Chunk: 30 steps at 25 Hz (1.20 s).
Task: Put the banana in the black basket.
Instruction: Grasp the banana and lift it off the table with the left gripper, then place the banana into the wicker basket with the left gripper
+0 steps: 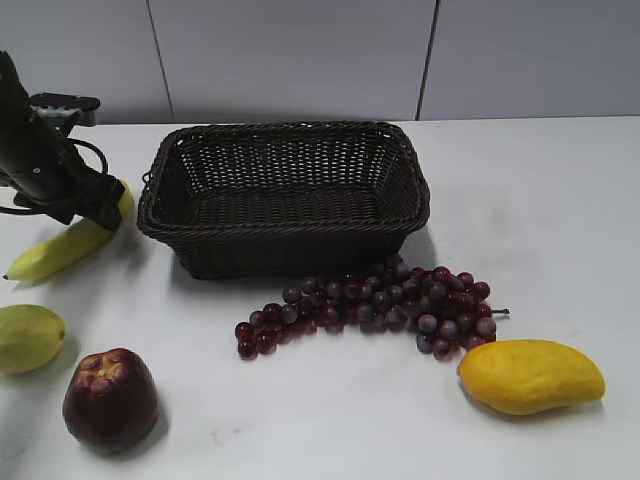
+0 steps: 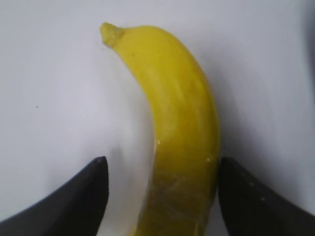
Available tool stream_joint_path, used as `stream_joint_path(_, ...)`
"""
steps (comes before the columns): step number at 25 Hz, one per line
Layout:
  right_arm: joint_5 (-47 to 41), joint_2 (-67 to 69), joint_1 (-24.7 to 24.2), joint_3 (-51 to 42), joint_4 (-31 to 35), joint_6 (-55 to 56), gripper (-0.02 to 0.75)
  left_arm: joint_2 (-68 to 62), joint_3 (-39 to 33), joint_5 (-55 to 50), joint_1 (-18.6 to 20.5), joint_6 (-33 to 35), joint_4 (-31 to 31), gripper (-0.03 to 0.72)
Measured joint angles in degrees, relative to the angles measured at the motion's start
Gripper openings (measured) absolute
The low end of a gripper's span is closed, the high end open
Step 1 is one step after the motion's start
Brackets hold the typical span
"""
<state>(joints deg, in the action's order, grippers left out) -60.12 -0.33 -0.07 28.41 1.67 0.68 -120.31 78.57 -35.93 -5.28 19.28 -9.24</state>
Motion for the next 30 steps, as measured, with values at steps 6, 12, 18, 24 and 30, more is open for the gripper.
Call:
stream_joint_path(6, 0.00, 0.00, 0.00, 0.00, 0.00, 0.00, 0.589, -1.19, 0.19, 0.00, 0.00, 0.39, 0.00, 0.572)
stream_joint_path(12, 0.00, 0.00, 0.00, 0.00, 0.00, 0.00, 0.589, -1.39, 0.19, -0.12, 0.00, 0.52, 0.00, 0.418)
stream_joint_path(18, 0.00, 0.00, 0.00, 0.00, 0.00, 0.00, 0.589, 0.01, 0.19, -0.70, 0.00, 0.57, 0.11, 0.417)
stream_joint_path(24, 0.00, 0.00, 0.00, 0.00, 0.00, 0.00, 0.589, 6.99, 0.19, -3.01, 0.00, 0.57, 0.68, 0.417)
stream_joint_path(30, 0.00, 0.00, 0.00, 0.00, 0.00, 0.00, 0.589, 18.13, 0.19, -2.06, -3.02, 0.57, 0.89, 0.417)
